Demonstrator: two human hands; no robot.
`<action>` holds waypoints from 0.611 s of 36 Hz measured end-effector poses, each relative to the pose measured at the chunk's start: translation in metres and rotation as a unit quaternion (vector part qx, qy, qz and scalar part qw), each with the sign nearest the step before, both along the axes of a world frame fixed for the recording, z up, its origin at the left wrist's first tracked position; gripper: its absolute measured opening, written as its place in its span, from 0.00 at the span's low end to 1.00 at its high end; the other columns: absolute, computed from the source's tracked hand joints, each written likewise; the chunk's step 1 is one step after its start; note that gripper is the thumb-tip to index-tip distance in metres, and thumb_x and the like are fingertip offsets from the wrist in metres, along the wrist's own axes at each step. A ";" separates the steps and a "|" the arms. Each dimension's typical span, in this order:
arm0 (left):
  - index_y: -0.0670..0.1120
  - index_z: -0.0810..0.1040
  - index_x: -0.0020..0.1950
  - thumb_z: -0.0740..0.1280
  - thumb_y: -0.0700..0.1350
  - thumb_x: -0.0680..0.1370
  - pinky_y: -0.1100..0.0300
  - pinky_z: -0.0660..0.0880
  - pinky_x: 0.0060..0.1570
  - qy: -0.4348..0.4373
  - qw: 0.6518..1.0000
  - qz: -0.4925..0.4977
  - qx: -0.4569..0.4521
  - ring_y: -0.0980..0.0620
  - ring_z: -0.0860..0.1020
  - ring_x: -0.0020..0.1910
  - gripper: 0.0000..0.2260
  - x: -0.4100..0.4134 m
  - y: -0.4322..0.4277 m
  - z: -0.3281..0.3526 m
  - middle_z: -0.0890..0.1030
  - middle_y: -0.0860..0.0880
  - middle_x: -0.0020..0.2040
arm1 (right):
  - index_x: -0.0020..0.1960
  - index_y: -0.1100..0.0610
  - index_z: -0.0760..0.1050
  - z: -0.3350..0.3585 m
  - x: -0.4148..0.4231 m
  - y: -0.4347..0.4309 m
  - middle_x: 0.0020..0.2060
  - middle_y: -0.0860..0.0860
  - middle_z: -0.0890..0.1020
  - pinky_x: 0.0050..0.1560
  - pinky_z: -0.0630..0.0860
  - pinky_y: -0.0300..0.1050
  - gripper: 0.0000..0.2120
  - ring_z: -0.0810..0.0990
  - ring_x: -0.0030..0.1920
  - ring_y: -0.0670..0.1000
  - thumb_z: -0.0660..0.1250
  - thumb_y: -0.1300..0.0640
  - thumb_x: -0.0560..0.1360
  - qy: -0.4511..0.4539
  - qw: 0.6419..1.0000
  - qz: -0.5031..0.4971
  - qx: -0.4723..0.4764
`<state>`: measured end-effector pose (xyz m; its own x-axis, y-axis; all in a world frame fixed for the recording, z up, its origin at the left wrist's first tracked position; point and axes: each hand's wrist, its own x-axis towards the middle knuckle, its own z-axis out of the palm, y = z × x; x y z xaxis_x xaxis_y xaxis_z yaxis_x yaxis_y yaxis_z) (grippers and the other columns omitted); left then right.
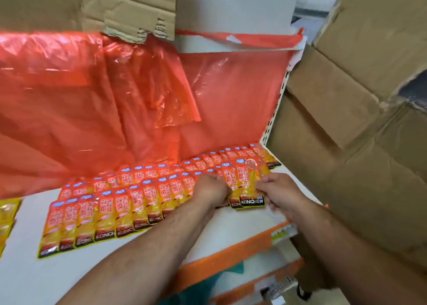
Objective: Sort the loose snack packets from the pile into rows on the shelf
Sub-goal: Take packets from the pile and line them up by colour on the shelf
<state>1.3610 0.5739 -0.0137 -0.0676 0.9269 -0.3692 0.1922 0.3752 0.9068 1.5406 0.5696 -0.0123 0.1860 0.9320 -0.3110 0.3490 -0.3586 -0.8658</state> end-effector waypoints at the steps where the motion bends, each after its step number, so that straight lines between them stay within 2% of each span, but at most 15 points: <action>1: 0.44 0.72 0.21 0.67 0.34 0.74 0.64 0.72 0.27 0.011 1.000 0.015 0.002 0.50 0.74 0.21 0.20 0.013 0.005 -0.003 0.71 0.51 0.18 | 0.44 0.56 0.76 0.000 0.012 0.008 0.23 0.50 0.72 0.26 0.60 0.40 0.04 0.66 0.19 0.49 0.70 0.58 0.75 -0.004 1.000 0.006 -0.006; 3: 0.43 0.72 0.24 0.68 0.36 0.73 0.60 0.73 0.29 0.035 0.998 0.046 0.010 0.46 0.78 0.26 0.17 0.037 0.015 -0.006 0.74 0.47 0.21 | 0.41 0.55 0.75 0.000 0.033 0.022 0.21 0.51 0.69 0.26 0.58 0.39 0.06 0.65 0.18 0.49 0.68 0.58 0.77 -0.012 1.000 0.015 -0.013; 6: 0.40 0.75 0.33 0.67 0.43 0.74 0.51 0.80 0.38 0.097 0.993 0.067 0.025 0.41 0.84 0.37 0.11 0.068 0.033 -0.010 0.83 0.39 0.36 | 0.34 0.55 0.72 0.000 0.062 0.040 0.21 0.53 0.68 0.27 0.57 0.39 0.13 0.64 0.19 0.49 0.64 0.60 0.78 -0.029 0.999 0.012 -0.008; 7: 0.39 0.76 0.35 0.67 0.44 0.74 0.52 0.81 0.40 0.118 0.990 0.069 0.031 0.41 0.84 0.39 0.11 0.077 0.039 -0.012 0.84 0.40 0.37 | 0.34 0.55 0.71 -0.001 0.070 0.046 0.22 0.53 0.69 0.27 0.57 0.39 0.13 0.64 0.20 0.49 0.64 0.61 0.78 -0.036 0.999 0.005 -0.008; 9: 0.42 0.75 0.31 0.69 0.42 0.72 0.59 0.78 0.38 0.135 0.988 0.065 0.038 0.44 0.84 0.40 0.10 0.094 0.041 -0.007 0.83 0.42 0.35 | 0.35 0.55 0.70 -0.003 0.086 0.055 0.26 0.55 0.69 0.26 0.56 0.39 0.12 0.63 0.22 0.50 0.62 0.61 0.78 -0.045 0.999 -0.010 -0.008; 11: 0.44 0.75 0.30 0.70 0.40 0.70 0.60 0.76 0.37 0.150 0.986 0.060 0.033 0.45 0.84 0.40 0.09 0.108 0.043 -0.002 0.84 0.43 0.36 | 0.35 0.56 0.69 -0.005 0.098 0.063 0.26 0.56 0.69 0.25 0.55 0.38 0.12 0.63 0.22 0.50 0.62 0.62 0.78 -0.051 0.998 -0.020 -0.016; 13: 0.44 0.79 0.35 0.68 0.39 0.70 0.59 0.77 0.40 0.180 0.982 0.051 0.034 0.46 0.83 0.42 0.04 0.118 0.045 0.002 0.84 0.45 0.39 | 0.35 0.57 0.70 -0.007 0.107 0.069 0.24 0.54 0.68 0.25 0.56 0.38 0.12 0.63 0.22 0.50 0.62 0.62 0.77 -0.051 0.998 -0.031 -0.024; 16: 0.41 0.83 0.45 0.67 0.39 0.70 0.56 0.80 0.45 0.220 0.973 0.053 0.052 0.44 0.83 0.46 0.07 0.127 0.049 0.001 0.85 0.43 0.44 | 0.35 0.57 0.71 -0.010 0.114 0.073 0.22 0.53 0.68 0.26 0.57 0.40 0.11 0.64 0.21 0.51 0.64 0.60 0.77 -0.053 0.998 -0.028 -0.036; 19: 0.41 0.83 0.48 0.67 0.38 0.71 0.59 0.77 0.43 0.240 0.967 0.056 0.061 0.44 0.83 0.48 0.08 0.132 0.050 -0.002 0.85 0.43 0.46 | 0.37 0.58 0.73 -0.012 0.119 0.074 0.21 0.51 0.67 0.26 0.57 0.40 0.10 0.63 0.20 0.51 0.66 0.58 0.77 -0.057 0.997 -0.010 -0.043; 22: 0.42 0.81 0.48 0.65 0.39 0.70 0.61 0.72 0.39 0.254 0.964 0.044 0.063 0.44 0.82 0.47 0.09 0.134 0.050 -0.006 0.84 0.44 0.46 | 0.41 0.58 0.72 -0.012 0.123 0.074 0.25 0.52 0.67 0.27 0.57 0.41 0.08 0.62 0.22 0.51 0.66 0.57 0.77 -0.057 0.997 0.009 -0.047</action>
<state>1.4951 0.6236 -0.0199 -0.2906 0.9445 -0.1534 0.5953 0.3040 0.7438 1.6631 0.6436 -0.0247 0.2079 0.9033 -0.3751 0.4510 -0.4289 -0.7828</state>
